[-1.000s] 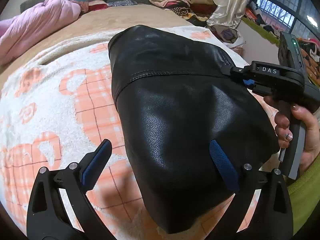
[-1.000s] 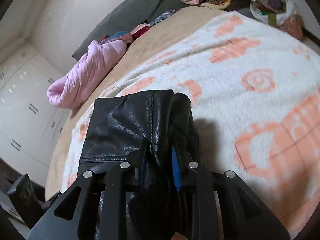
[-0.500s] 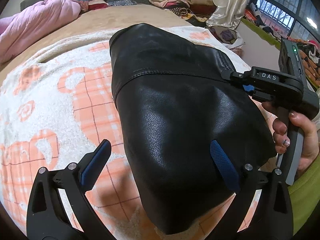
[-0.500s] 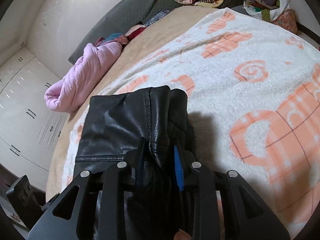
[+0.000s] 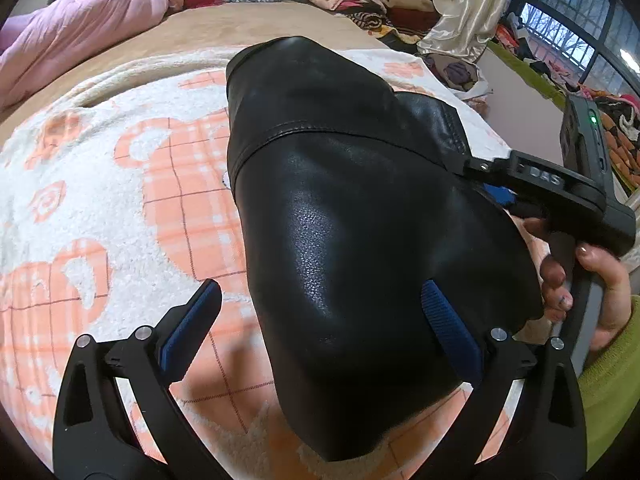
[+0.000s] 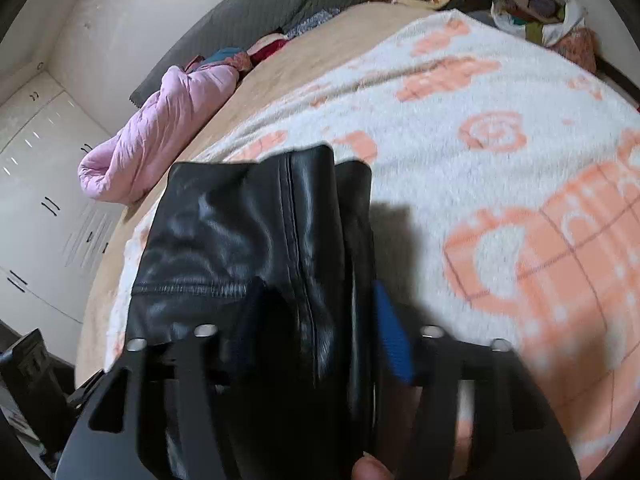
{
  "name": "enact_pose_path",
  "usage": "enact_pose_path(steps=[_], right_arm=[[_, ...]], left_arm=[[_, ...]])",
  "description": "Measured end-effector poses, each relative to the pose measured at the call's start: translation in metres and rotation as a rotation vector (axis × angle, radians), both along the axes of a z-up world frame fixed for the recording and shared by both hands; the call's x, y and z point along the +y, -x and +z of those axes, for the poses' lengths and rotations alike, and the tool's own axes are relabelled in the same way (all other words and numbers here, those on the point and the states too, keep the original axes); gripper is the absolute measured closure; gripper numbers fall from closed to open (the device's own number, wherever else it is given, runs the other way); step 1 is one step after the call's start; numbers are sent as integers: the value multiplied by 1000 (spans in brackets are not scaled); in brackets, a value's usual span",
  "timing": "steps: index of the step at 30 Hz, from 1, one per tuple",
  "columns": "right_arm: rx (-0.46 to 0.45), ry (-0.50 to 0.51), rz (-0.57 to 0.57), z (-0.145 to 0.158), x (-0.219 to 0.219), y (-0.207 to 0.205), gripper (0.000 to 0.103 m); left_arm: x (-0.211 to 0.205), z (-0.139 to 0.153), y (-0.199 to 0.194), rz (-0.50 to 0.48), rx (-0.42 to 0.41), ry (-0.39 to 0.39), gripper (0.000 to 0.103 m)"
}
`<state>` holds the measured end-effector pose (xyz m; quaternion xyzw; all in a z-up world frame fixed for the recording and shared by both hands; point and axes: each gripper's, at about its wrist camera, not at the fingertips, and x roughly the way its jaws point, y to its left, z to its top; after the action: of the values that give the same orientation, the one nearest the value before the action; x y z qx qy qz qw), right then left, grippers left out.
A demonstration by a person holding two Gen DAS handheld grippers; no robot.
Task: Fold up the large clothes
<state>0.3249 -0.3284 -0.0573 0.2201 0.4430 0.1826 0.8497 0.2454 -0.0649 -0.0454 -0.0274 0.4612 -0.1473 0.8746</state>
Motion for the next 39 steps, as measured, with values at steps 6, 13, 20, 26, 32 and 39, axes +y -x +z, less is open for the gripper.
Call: enact_pose_path(steps=[6,13,20,26,32,39], right_arm=[[3,28,29,6,2,22,22],[30,-9,25,5,-8,56,16],[69,39,-19,-12,-9,81,18],[-29,63,-37,3,-7,93,16],[-204,217,-58,25,3,125,8],[-315,226,-62,36,7,155,5]], left_arm=[[1,2,5,8,1,2,10],[2,5,10,8,-1,6,10],[3,7,17,9,-6,6,10],[6,15,26,17,-26,7,10],[7,21,39,23,-58,5,9],[6,29,57,27,-98,21,9]])
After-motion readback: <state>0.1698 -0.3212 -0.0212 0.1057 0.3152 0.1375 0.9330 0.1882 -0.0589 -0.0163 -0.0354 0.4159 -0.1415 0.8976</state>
